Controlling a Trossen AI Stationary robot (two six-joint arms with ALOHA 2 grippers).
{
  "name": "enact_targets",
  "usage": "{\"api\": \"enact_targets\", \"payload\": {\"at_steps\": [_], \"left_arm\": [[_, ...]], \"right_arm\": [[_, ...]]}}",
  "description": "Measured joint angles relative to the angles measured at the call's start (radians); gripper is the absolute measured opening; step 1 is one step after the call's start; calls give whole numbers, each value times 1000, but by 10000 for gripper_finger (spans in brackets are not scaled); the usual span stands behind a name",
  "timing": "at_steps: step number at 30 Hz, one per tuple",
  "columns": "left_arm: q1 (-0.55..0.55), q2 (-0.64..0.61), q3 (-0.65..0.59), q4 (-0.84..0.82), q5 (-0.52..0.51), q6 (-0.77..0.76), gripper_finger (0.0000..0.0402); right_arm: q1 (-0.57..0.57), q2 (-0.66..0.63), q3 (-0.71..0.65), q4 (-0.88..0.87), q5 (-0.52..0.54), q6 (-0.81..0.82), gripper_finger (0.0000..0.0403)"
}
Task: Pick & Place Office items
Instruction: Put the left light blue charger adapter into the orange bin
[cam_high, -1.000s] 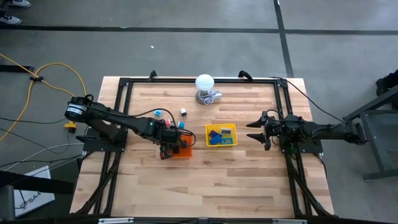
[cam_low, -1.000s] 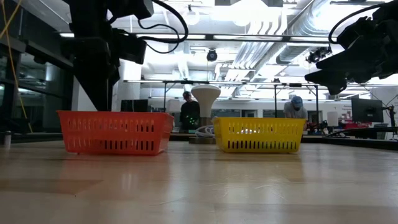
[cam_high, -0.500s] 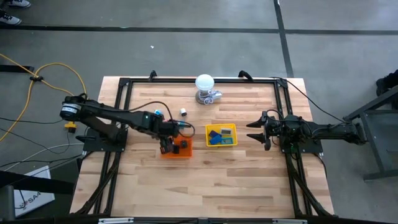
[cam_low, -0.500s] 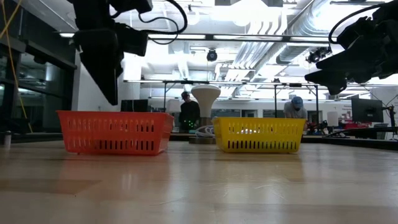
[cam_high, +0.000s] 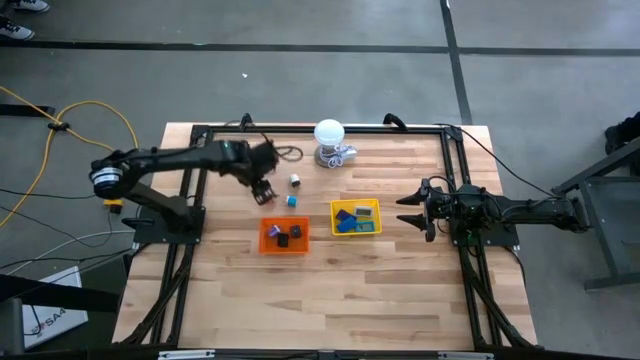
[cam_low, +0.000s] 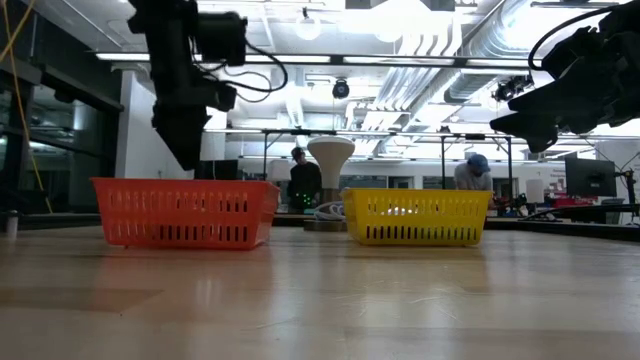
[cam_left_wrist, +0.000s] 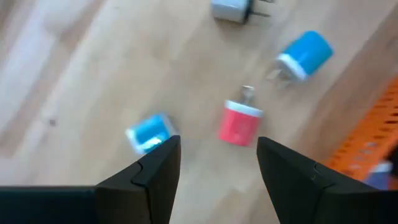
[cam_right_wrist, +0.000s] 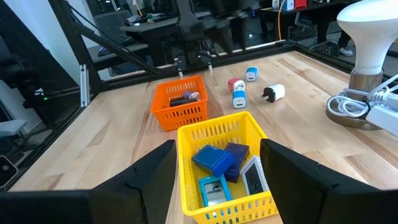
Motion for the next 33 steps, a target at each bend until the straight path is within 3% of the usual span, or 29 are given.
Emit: {"api": "enact_targets", "payload": {"at_steps": [8,13,23,33], "left_arm": [[181,0,0,0,143,522,203],[236,0,-24,4,161,775,203],[295,1,-133,44,179,948,203],[294,23,-145,114,176,1045,203]], "right_arm": [[0,0,0,0,0,0,220],[0,0,0,0,0,0,220],[0,0,0,0,0,0,220],[0,0,0,0,0,0,220]]}}
